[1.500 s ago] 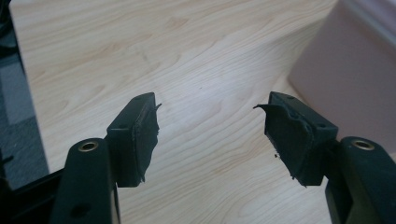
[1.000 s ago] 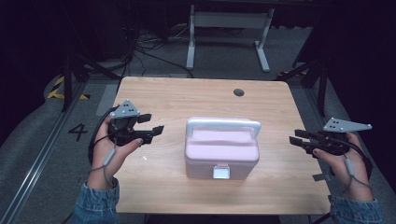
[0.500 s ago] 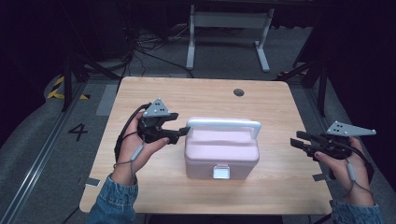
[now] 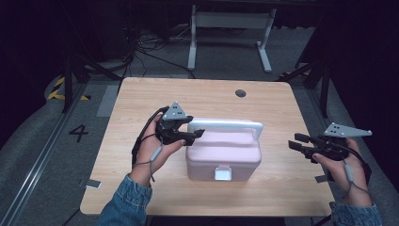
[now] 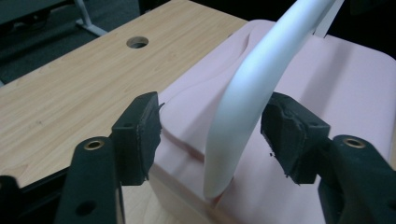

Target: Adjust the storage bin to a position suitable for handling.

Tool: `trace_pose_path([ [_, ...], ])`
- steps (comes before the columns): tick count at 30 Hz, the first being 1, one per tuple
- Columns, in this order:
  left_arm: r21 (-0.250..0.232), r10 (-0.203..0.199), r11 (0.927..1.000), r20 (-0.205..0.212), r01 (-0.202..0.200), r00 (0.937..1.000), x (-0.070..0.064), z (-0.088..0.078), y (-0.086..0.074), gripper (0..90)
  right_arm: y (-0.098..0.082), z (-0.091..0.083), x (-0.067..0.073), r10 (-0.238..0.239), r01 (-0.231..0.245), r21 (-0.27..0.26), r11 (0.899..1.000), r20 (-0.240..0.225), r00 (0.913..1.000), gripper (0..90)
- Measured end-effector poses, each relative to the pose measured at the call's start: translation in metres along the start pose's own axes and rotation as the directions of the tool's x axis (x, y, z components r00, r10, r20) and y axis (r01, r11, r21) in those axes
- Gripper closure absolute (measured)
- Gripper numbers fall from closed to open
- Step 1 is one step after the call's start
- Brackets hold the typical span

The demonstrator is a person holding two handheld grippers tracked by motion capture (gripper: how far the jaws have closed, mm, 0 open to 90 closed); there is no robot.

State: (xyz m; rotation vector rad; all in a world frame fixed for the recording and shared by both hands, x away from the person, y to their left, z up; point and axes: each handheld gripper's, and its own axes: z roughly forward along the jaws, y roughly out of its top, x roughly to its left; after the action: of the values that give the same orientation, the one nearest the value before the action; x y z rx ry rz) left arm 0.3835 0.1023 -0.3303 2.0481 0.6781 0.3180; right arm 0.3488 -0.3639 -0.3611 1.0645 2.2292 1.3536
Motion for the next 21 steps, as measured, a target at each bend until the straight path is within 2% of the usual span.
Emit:
trace_pose_path([
  [5,-0.026,0.034,0.9991,0.009,-0.033,0.9994,-0.005,0.005,0.003,52.5,-0.001,0.003,0.0,-0.003,0.003,0.009,1.0,-0.004,1.0,55.4],
  [7,-0.039,0.057,0.9976,0.007,-0.057,0.9983,-0.005,0.004,0.005,54.4,-0.001,0.004,0.0,-0.004,0.004,0.014,1.0,-0.007,1.0,55.4],
  [11,-0.061,0.066,0.996,0.006,-0.066,0.9978,-0.007,0.005,0.01,56.9,-0.001,0.005,0.002,-0.01,0.01,0.019,1.0,-0.012,0.9999,55.5],
  [16,-0.032,0.107,0.9936,-0.033,-0.108,0.9937,-0.01,0.007,0.014,60.8,0.001,0.003,0.003,-0.017,0.017,0.01,1.0,-0.01,0.9998,55.5],
  [18,-0.029,0.099,0.9945,-0.034,-0.1,0.9945,-0.01,0.007,0.014,62.5,0.001,0.002,0.003,-0.013,0.013,0.005,1.0,-0.009,0.9999,55.5],
  [21,-0.008,0.111,0.9938,-0.044,-0.111,0.9929,-0.01,0.006,0.018,63.8,0.001,0.001,0.001,-0.015,0.015,0.003,1.0,-0.004,0.9999,55.5],
])
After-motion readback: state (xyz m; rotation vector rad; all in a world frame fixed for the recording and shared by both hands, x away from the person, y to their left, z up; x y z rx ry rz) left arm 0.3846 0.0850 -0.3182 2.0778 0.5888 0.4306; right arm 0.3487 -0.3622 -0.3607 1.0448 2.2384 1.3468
